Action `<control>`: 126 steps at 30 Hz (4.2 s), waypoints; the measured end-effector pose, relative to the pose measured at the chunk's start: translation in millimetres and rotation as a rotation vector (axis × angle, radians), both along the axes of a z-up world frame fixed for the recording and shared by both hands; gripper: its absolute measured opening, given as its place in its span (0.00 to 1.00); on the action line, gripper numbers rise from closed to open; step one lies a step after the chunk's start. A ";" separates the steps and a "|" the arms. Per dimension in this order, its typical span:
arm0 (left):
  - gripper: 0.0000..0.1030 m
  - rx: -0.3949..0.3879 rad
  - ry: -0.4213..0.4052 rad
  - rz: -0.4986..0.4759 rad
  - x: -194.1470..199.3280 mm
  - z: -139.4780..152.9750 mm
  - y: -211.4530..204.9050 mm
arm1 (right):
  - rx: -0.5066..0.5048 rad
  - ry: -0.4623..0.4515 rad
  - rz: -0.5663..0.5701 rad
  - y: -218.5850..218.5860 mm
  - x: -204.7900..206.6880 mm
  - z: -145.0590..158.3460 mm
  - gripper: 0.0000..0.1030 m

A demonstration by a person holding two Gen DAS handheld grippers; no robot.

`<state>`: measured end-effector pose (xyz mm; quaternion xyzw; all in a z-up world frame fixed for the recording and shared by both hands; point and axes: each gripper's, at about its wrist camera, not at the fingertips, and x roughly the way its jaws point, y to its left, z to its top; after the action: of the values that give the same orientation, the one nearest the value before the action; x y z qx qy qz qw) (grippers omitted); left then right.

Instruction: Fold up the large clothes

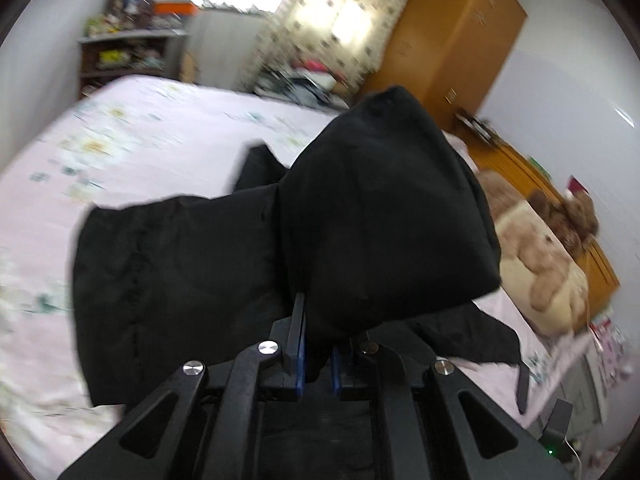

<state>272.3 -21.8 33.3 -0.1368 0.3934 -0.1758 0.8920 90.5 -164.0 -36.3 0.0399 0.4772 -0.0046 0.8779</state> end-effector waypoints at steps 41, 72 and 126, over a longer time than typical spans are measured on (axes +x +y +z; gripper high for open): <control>0.42 0.267 0.117 0.148 65.6 -162.9 82.2 | -0.038 0.050 0.048 15.1 190.7 -89.9 0.44; 0.41 0.259 0.070 0.091 -90.9 -76.3 71.4 | 0.052 0.005 -0.016 -5.8 50.3 -6.5 0.44; 0.47 0.336 0.138 0.097 -38.0 -114.7 28.7 | 0.348 0.002 -0.777 -318.0 38.5 -87.8 0.56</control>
<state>234.3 6.9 -81.4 -0.0163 0.4705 -0.0546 0.8806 129.1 -482.0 -124.1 0.3642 0.4211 -0.2545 0.7907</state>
